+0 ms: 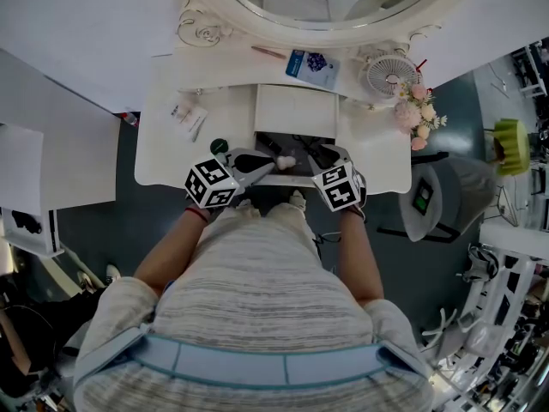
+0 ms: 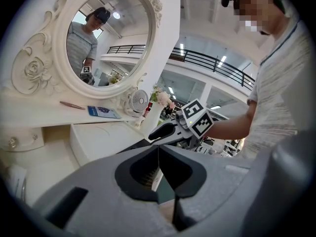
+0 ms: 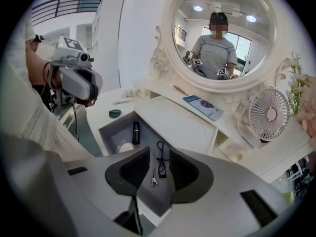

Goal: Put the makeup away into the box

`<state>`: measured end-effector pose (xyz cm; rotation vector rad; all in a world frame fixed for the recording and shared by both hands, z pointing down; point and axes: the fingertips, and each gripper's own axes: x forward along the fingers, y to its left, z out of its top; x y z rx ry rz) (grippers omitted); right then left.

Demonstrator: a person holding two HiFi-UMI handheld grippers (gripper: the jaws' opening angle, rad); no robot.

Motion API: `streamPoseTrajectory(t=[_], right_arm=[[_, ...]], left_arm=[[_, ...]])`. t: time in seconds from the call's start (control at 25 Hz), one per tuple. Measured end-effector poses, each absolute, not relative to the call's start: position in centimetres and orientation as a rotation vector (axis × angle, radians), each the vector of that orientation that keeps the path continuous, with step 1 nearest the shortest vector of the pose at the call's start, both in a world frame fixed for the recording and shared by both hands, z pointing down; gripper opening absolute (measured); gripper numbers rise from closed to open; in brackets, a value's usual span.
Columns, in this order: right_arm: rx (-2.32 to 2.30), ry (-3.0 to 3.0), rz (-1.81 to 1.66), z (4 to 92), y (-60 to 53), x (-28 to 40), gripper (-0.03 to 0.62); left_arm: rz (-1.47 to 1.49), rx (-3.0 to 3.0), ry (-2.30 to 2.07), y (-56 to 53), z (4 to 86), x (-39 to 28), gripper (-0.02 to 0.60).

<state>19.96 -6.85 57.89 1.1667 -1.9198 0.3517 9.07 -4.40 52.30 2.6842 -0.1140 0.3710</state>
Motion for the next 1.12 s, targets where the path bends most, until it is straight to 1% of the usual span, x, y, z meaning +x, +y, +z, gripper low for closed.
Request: streamPoseTrajectory(t=[0.28,0.68,0.8,0.88,1.12], right_arm=[[1.29,-2.01,0.376,54.9,-7.5,19.9,0.104],[1.451,-2.231,0.355,48.0,-8.2,19.0,0.1],[1.48,-2.302,0.328,45.9,-8.2,18.3,0.083],[1.498,-2.352,0.318,44.6,-8.2,17.9,0.057],[1.485,-2.508,0.289,41.7,-7.7,16.3,0.043]], left_arm=[[0.347,2.699,-0.123,-4.6,51.4,9.0,0.015],[0.241,2.771,-0.202,-6.4,47.8,8.3,0.015],[0.209,2.793,-0.215,-6.6,46.7,8.3,0.015],[0.178,2.803,-0.224,-6.8,45.9,8.2,0.015],[0.096,2.837,-0.266,-7.5,43.3,7.8,0.015]])
